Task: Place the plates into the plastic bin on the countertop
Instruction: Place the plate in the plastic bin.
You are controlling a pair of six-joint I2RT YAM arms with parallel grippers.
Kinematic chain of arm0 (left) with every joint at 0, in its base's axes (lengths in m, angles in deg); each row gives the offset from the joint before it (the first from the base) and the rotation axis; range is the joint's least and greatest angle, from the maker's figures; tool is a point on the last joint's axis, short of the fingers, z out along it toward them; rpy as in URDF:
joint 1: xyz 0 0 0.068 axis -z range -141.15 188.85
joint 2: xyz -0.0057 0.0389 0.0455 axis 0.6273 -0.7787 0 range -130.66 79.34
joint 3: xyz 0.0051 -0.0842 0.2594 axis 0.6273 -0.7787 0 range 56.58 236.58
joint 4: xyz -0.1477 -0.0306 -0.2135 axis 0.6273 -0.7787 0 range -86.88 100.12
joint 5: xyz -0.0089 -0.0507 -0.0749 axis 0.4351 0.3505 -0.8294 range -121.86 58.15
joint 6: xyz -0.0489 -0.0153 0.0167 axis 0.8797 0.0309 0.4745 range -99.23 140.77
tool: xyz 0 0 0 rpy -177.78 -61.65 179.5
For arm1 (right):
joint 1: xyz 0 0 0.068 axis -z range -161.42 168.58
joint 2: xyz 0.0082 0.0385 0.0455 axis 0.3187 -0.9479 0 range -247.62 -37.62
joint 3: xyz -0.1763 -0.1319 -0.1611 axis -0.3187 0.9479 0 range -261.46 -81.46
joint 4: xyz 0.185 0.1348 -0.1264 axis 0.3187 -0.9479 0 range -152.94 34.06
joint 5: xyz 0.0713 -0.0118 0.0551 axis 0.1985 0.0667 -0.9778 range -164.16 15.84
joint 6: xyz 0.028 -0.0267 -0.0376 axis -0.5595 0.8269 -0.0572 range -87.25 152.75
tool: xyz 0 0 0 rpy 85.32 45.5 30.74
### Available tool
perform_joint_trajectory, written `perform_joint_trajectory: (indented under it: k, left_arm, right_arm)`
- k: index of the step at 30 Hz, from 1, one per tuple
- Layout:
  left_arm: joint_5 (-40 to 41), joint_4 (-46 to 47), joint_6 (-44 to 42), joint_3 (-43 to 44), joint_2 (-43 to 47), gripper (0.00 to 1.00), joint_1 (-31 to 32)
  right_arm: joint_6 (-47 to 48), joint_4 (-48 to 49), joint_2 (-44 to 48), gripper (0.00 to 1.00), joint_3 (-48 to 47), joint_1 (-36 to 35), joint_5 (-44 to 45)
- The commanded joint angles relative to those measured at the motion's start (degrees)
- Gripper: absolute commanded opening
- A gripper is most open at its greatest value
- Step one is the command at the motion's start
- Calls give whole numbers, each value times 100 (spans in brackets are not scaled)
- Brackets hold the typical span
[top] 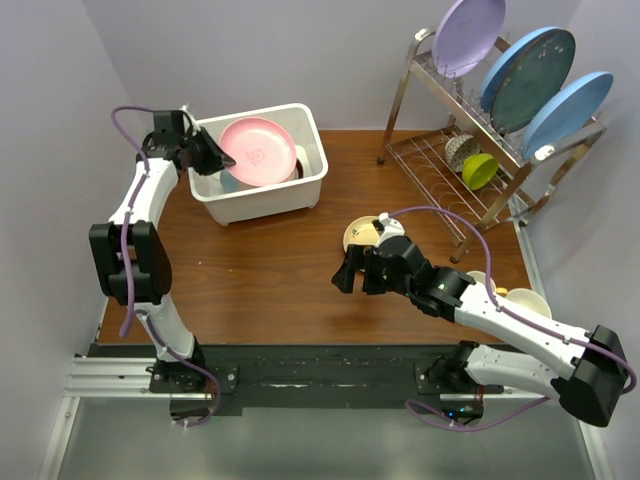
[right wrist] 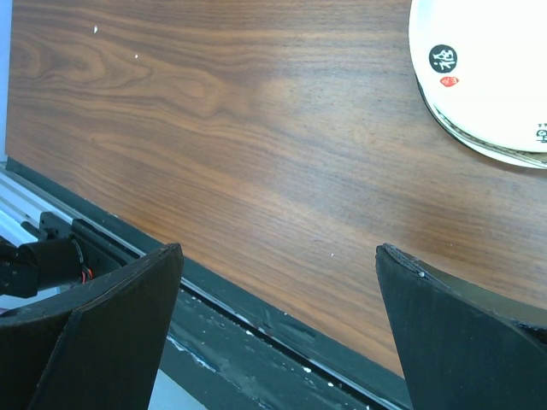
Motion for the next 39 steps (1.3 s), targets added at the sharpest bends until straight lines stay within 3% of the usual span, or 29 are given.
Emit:
perform_joint_trajectory:
  k: [1, 26, 35, 39]
  left_arm:
    - [22, 334, 114, -16, -96, 0, -34]
    - [-22, 299, -26, -368, -360, 9, -42]
    - [-30, 185, -176, -386, -334, 29, -34]
    - [-30, 123, -228, -394, -316, 48, -34]
  right_arm:
    - [68, 209, 51, 99, 16, -4, 11]
    - [68, 121, 69, 99, 8, 5, 29]
    - [130, -37, 130, 99, -28, 5, 151]
    - [139, -81, 157, 99, -36, 5, 178]
